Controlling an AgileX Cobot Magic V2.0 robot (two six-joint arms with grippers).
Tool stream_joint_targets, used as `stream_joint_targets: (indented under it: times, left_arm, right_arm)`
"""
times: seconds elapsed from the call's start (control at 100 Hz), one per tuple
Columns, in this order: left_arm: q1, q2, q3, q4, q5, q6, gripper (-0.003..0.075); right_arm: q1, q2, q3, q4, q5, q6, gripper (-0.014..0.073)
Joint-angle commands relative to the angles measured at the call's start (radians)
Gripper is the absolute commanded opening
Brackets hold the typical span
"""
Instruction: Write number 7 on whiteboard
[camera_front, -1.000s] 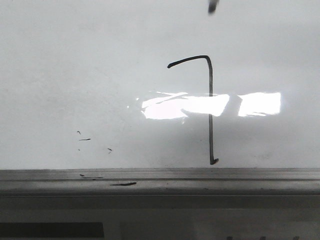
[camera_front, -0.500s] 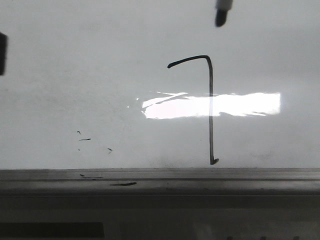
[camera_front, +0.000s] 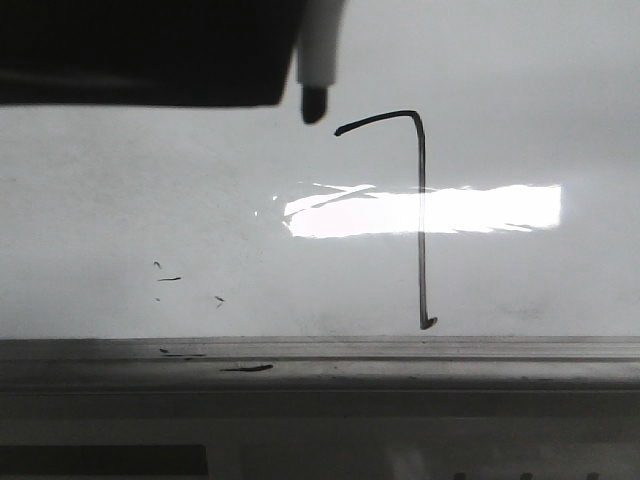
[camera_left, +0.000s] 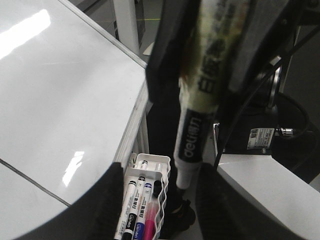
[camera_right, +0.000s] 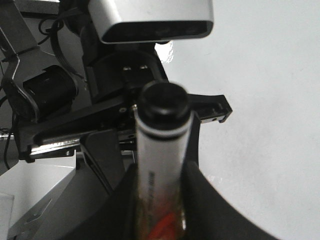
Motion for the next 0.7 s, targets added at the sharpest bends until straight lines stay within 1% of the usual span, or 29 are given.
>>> stream_joint_targets:
  times: [0.0,0.13,0.18,0.3,0.4,0.61,0.69]
  left_arm:
    - [-0.002,-0.005,-0.033,-0.072,0.041,0.006,0.0316]
    - [-0.002,-0.005,-0.033,-0.098,0.037,0.006,0.0306]
    - [-0.002,0.002,-0.033,-0.112,0.037,0.006,0.028]
    - [-0.002,0.041,-0.033,-0.173,0.04,0.006,0.0187]
    - [-0.002,0.077,-0.041,-0.181,0.052,0.006,0.0148]
    - [0.0,0.098,-0.058,-0.181,0.103,0.009,0.015]
    - [0.0,0.098,-0.062,-0.181,0.118,0.009,0.0174]
  right_arm:
    - [0.0,-0.005,-0.037,0.007,-0.088,-0.011,-0.0046]
    - [0.0,-0.003,-0.037,0.007,-0.116,-0.011,-0.0046]
    - [0.0,-0.003,-0.037,0.007,-0.124,-0.011,-0.0046]
    - [0.0,0.001,-0.037,0.007,-0.136,-0.011,-0.0046]
    - [0.0,0.011,-0.037,0.007,-0.132,-0.011,-0.0046]
    - [0.0,0.043,-0.037,0.007,-0.118,-0.011,-0.0046]
    - [0.0,0.045,-0.037,0.007,-0.109,-0.011,-0.0046]
